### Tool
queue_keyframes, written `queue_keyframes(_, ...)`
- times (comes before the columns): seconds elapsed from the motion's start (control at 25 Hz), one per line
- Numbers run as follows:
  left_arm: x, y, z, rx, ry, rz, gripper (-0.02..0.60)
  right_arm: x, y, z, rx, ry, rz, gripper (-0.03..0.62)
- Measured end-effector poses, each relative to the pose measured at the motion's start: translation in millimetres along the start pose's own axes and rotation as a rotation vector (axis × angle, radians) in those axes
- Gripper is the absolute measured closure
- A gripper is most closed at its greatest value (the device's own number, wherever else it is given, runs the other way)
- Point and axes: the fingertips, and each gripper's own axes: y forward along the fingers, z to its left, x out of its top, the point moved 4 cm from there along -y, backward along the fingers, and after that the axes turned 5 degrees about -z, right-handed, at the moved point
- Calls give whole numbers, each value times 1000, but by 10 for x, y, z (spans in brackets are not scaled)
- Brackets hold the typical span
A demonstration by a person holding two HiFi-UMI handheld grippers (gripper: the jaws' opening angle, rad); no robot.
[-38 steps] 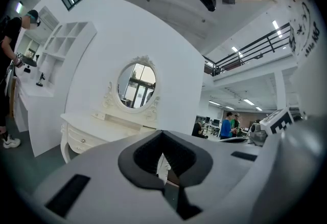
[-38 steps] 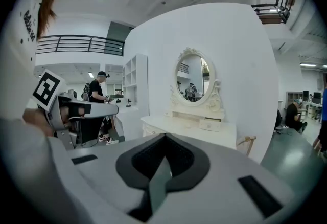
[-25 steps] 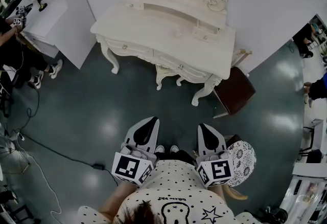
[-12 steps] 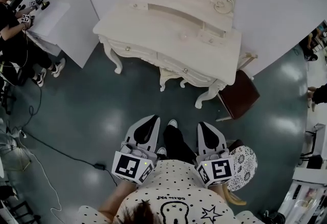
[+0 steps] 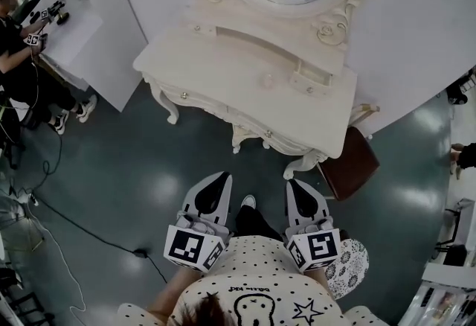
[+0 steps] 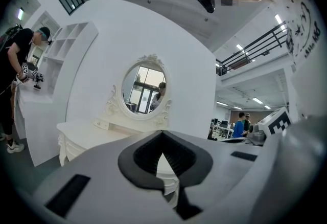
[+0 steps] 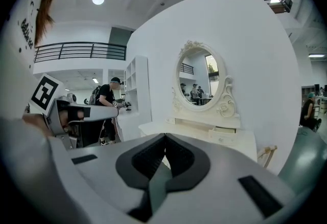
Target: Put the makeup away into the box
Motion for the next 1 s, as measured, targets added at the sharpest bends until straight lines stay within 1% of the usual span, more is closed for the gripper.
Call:
queue_keyframes(0.2, -41, 322, 64, -3, -8, 0, 586, 35, 258, -234, 1, 1, -2, 586)
queue_keyframes(0.4, -47, 539, 100, -19, -12, 6, 586, 50, 373, -337, -6, 1, 2, 586)
queue_keyframes(0.72, -50, 789, 143, -72, -17, 25, 586, 61, 476, -472, -58, 9, 7, 586)
queue_keyframes(0.88, -26, 942, 286, -101, -22, 31, 586, 61, 645, -481, -84, 16, 14, 586)
queue_keyframes(1.0, 22, 1100, 467, -126, -27, 40, 586, 127, 876, -484, -101, 17, 13, 586)
